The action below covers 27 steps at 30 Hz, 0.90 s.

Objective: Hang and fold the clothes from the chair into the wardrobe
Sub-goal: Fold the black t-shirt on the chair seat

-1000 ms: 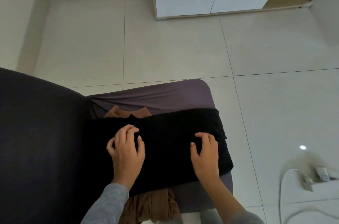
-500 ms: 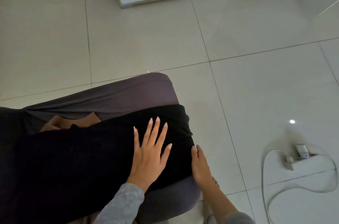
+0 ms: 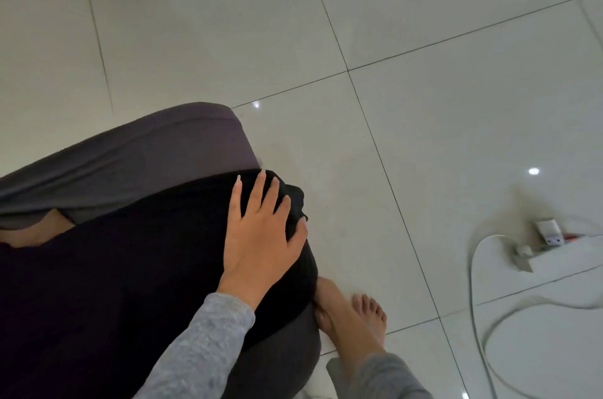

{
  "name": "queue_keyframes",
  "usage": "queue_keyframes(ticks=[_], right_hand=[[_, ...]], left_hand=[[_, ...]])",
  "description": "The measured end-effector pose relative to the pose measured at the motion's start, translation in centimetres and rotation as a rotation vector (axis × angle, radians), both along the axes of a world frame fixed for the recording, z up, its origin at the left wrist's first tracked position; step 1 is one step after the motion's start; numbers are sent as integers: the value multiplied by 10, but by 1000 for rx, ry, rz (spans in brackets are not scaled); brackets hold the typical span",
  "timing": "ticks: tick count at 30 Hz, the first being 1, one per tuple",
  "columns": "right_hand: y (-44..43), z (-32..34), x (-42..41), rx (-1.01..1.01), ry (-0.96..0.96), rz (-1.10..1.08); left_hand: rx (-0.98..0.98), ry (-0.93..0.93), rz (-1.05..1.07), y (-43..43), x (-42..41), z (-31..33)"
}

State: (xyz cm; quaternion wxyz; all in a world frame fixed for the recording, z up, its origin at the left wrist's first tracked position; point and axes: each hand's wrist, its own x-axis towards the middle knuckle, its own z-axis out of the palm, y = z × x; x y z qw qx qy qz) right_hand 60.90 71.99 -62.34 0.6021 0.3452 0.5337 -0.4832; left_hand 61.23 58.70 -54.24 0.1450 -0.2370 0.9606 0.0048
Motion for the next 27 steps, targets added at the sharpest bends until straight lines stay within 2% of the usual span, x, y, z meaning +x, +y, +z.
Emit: queue_keyframes(ticks=[2,8,10,12,15,18,20,24,27], right_hand=[[-6,0,-6,-27,-61,-148],[-10,12,-55,-245,-29,-638],[-10,19,-79,-321,3,-697],[-11,24,-97,-355,60,-659],[-16,29,-109,-404,93,-565],[-19,38,-111,-454,111,-494],[-23,43,-109,-469,157,-415],[-34,61,-106,-451,294,-232],[-38,79,-105,-419,318,-180]], left_hand=[[-19,-5,18,3,-5,-2],[-11,19,92,18,-18,-9],[27,30,116,25,-22,-11],[113,18,160,33,-30,-10],[396,40,310,41,-50,-14],[914,135,629,43,-71,-21],[1169,246,841,43,-81,-20],[1476,512,1171,47,-82,5],[1667,706,1194,43,-75,20]])
